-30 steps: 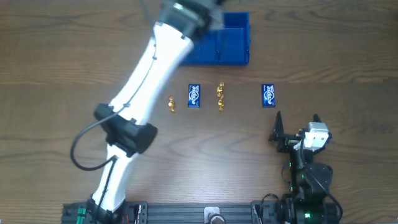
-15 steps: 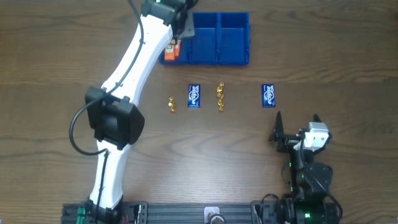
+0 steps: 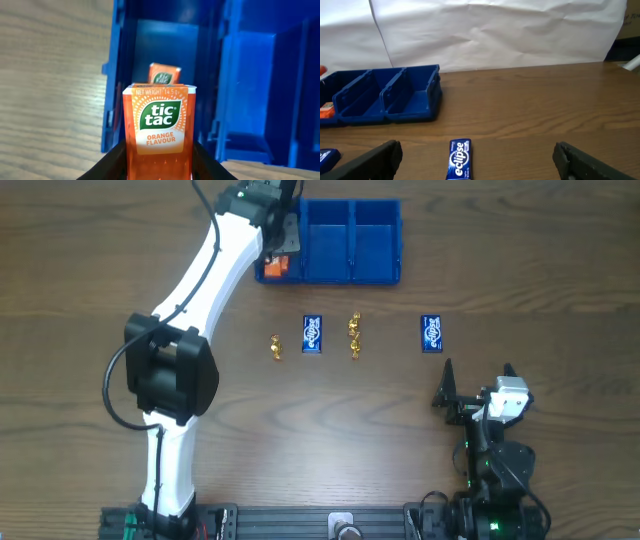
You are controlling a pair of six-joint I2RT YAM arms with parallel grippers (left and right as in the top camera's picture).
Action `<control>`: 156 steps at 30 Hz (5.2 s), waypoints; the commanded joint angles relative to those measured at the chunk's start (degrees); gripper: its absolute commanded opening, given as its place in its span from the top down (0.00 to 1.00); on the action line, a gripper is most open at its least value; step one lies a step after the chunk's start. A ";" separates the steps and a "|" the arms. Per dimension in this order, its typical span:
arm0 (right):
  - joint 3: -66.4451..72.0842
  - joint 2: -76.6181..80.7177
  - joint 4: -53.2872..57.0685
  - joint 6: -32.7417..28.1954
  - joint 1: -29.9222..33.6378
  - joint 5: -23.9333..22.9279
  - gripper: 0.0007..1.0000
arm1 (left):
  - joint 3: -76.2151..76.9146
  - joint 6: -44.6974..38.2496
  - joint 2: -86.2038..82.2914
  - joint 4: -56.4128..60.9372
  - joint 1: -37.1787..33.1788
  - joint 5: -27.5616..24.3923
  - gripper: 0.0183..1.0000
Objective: Sort Candies Into Trays
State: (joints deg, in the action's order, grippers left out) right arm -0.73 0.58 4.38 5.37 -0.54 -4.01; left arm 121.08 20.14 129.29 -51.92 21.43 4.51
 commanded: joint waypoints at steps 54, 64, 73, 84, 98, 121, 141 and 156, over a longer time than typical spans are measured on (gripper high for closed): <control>0.31 -0.44 -0.04 -0.74 0.17 0.28 0.00 | -95.93 -20.00 -119.08 31.01 -16.57 -4.81 0.00; 0.31 -0.44 -0.04 -0.74 0.17 0.28 0.00 | -113.50 -19.93 -126.25 45.05 -17.16 -9.55 0.00; 0.31 -0.44 -0.04 -0.74 0.17 0.28 0.00 | -120.80 -17.16 -129.15 48.02 -19.32 -12.04 0.00; 0.31 -0.44 -0.04 -0.74 0.17 0.28 0.00 | -120.80 -16.72 -129.09 48.09 -19.76 -11.76 0.00; 0.31 -0.44 -0.46 -0.72 0.17 0.92 0.00 | -120.80 -16.72 -129.09 48.09 -19.76 -11.76 0.00; -46.25 39.91 30.53 -2.23 0.28 6.51 0.00 | -120.80 -16.72 -129.09 48.09 -19.76 -11.76 0.00; -75.52 105.98 48.35 -1.77 -1.77 7.15 0.00 | -120.80 -16.72 -129.09 48.09 -19.76 -11.76 0.00; -75.45 111.75 44.78 -0.92 -2.29 5.42 0.04 | -120.80 -16.72 -129.09 48.09 -19.76 -11.76 0.00</control>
State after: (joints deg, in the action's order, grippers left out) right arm -75.48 111.57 49.36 3.88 -2.50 2.96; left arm 1.74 3.01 0.58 -2.52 1.91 -6.11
